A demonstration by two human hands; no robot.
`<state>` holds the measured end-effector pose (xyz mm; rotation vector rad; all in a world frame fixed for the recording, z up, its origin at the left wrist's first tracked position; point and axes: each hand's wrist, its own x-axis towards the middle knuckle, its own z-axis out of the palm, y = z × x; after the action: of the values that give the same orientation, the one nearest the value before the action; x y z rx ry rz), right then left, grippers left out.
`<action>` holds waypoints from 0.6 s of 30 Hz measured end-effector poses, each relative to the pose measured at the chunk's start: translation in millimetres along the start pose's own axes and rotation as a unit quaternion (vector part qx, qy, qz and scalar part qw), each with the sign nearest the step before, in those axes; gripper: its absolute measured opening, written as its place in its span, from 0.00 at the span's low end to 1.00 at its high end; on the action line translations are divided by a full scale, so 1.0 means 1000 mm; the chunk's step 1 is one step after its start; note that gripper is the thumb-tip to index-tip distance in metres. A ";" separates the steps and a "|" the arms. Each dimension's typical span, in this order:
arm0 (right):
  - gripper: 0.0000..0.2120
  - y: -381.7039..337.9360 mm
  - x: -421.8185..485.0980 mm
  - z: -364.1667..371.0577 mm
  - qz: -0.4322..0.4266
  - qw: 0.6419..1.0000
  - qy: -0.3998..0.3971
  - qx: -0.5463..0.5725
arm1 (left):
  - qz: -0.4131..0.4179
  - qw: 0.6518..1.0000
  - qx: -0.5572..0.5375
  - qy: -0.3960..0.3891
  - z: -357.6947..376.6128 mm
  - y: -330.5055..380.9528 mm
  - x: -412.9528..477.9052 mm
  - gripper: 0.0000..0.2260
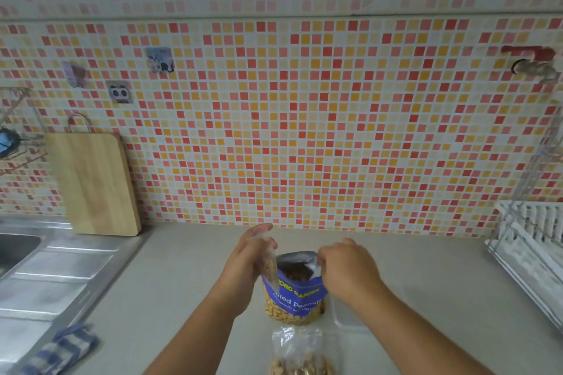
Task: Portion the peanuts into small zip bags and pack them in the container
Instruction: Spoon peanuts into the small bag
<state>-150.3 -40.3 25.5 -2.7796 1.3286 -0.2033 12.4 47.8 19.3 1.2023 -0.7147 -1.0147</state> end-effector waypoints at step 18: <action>0.06 -0.033 -0.022 -0.010 0.111 0.779 0.051 0.616 | -0.009 0.998 -0.045 -0.036 0.026 -0.007 -0.023 0.08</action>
<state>-139.7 -2.0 36.4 -1.4917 0.9323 -0.8466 -21.5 58.0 20.7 1.0998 -0.7084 -1.0991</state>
